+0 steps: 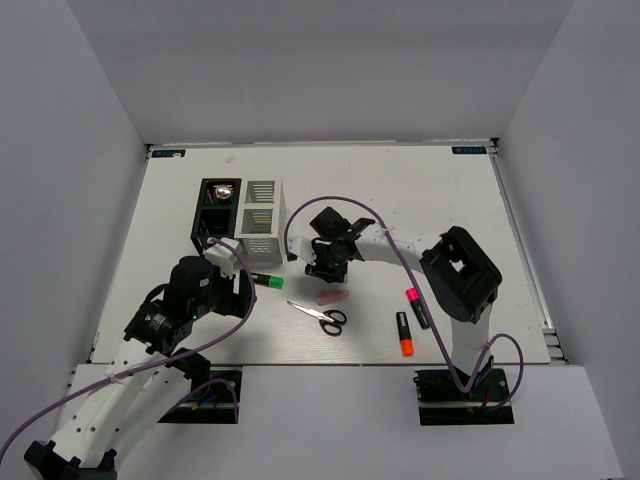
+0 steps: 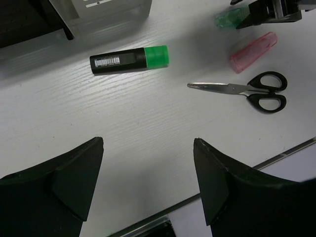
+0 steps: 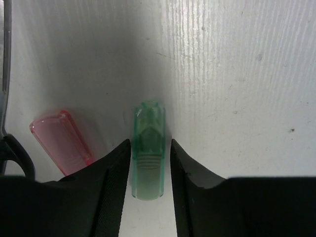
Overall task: Sort the stationery into containers
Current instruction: Pick up the stationery from the center of the board, then place the stationery in the storage box.
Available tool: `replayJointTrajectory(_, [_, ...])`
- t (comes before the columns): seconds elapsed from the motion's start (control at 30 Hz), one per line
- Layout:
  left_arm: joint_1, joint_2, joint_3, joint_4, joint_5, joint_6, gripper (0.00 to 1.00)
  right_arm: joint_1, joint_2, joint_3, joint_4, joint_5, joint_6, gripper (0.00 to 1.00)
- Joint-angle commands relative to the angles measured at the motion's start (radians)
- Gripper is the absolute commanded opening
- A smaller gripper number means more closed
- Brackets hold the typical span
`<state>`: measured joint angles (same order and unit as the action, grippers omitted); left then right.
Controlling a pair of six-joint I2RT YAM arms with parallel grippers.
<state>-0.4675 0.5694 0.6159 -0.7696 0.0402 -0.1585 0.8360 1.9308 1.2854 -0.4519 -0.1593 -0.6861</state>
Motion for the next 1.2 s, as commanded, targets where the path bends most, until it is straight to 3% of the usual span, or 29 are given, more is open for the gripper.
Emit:
replayJointTrajectory(0.0, [0.004, -0.012, -0.002, 0.013, -0.011, -0.009, 0.83, 0.005, 0.065, -0.060, -0.024, 0.063, -0.010, 0.40])
replayJointTrajectory(0.1, [0.004, -0.014, -0.005, 0.013, -0.011, -0.010, 0.83, 0.005, 0.059, -0.069, -0.027, 0.061, -0.003, 0.19])
replayJointTrajectory(0.13, [0.003, -0.017, -0.004, 0.015, -0.014, -0.009, 0.83, 0.003, 0.053, -0.064, -0.043, 0.049, 0.000, 0.08])
replayJointTrajectory(0.2, [0.001, -0.014, -0.004, 0.013, -0.016, -0.010, 0.83, -0.002, 0.036, -0.017, -0.093, 0.026, 0.006, 0.00])
replayJointTrajectory(0.43, [0.003, -0.011, -0.005, 0.015, -0.016, -0.012, 0.83, 0.000, -0.099, 0.276, -0.310, -0.011, 0.011, 0.00])
replayJointTrajectory(0.63, [0.004, -0.008, -0.008, 0.019, -0.023, -0.012, 0.83, 0.000, 0.000, 0.694, -0.380, 0.029, 0.010, 0.00])
replayJointTrajectory(0.83, [0.004, -0.011, -0.016, 0.026, -0.030, -0.015, 0.83, -0.003, 0.109, 0.845, -0.167, 0.006, 0.034, 0.00])
replayJointTrajectory(0.97, [0.004, -0.003, -0.019, 0.029, -0.034, -0.016, 0.83, -0.014, 0.123, 0.751, 0.152, -0.098, 0.083, 0.00])
replayJointTrajectory(1.17, [0.004, 0.009, -0.018, 0.018, -0.071, -0.021, 0.83, -0.038, 0.266, 0.815, 0.432, -0.198, 0.206, 0.00])
